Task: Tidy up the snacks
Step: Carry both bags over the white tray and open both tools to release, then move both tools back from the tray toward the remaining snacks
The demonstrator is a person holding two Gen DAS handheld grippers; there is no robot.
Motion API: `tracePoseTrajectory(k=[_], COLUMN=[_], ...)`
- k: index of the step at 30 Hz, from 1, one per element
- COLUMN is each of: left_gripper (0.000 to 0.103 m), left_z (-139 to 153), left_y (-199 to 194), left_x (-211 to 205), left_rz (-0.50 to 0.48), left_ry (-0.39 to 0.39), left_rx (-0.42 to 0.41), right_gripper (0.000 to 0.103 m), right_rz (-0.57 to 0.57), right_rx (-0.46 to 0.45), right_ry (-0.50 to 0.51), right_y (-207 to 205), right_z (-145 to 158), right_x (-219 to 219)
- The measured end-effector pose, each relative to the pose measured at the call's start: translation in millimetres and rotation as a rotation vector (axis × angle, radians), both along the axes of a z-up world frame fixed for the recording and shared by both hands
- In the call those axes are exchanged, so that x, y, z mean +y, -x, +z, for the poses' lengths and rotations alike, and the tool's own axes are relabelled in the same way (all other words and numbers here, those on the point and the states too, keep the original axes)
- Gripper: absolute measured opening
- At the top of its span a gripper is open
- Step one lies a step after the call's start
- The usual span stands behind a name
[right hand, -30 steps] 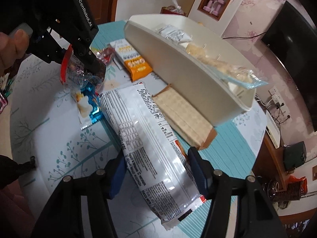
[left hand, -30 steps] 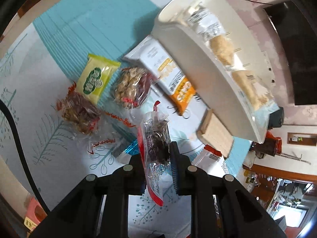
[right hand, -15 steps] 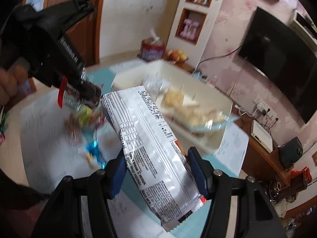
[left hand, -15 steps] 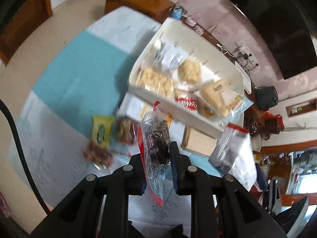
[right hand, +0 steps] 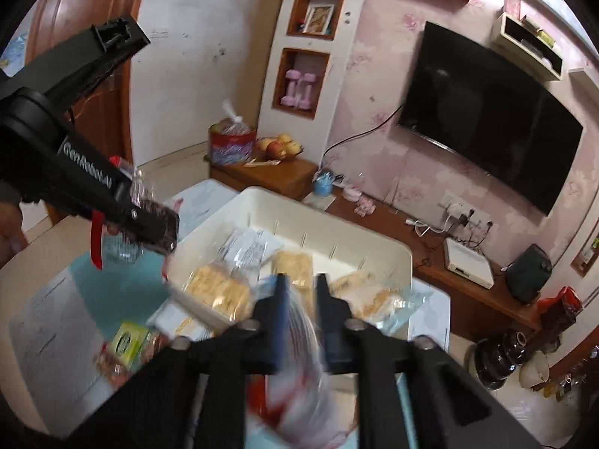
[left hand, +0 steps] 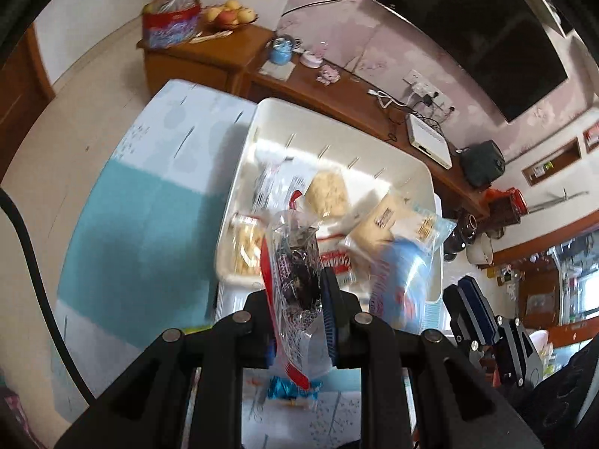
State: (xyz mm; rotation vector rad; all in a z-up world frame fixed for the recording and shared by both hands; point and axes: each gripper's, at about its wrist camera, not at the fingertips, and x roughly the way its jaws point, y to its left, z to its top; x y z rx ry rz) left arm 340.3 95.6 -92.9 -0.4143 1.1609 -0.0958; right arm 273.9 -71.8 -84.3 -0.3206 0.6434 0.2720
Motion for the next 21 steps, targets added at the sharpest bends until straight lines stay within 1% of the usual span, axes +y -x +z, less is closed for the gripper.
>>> tracePoseTrajectory(k=[2, 4, 7, 10, 12, 14, 15, 17, 21], left_gripper=[0.018, 0.018, 0.018, 0.019, 0.030, 0.038, 0.040, 0.048, 0.049], left_z=[-4, -9, -16, -16, -14, -12, -11, -11, -9], left_y=[-12, -22, -33, -38, -39, -38, -38, -36, -28], left_x=[-7, -13, -22, -32, -38, -41, -42, -43, -39], left_rz=[-0.041, -0.078, -0.138, -0.193, -0.223, -0.245, -0.254, -0.259, -0.258], left_ry=[-0.015, -0.023, -0.041, -0.068, -0.087, -0.100, -0.108, -0.119, -0.120], left_rx=[-0.016, -0.026, -0.039, -0.084, -0.113, -0.132, -0.139, -0.146, -0.150], right_gripper=[0.011, 0.011, 0.011, 0.011, 0.011, 0.011, 0.011, 0.012, 0.012], right_rz=[-0.024, -0.058, -0.105, -0.149, -0.180, -0.202, -0.211, -0.240, -0.302], right_rx=[-0.005, 0.010, 0.027, 0.059, 0.068, 0.074, 0.078, 0.082, 0.116], right_ry=[-0.020, -0.039, -0.049, -0.071, -0.076, -0.089, -0.095, -0.109, -0.143], right_y=[-12, -20, -25, -27, -27, -28, -27, -25, -22], right_z=[0, -3, -10, -19, -21, -22, -23, -24, -27], right_x=[6, 8, 10, 6, 3, 0, -2, -7, -23])
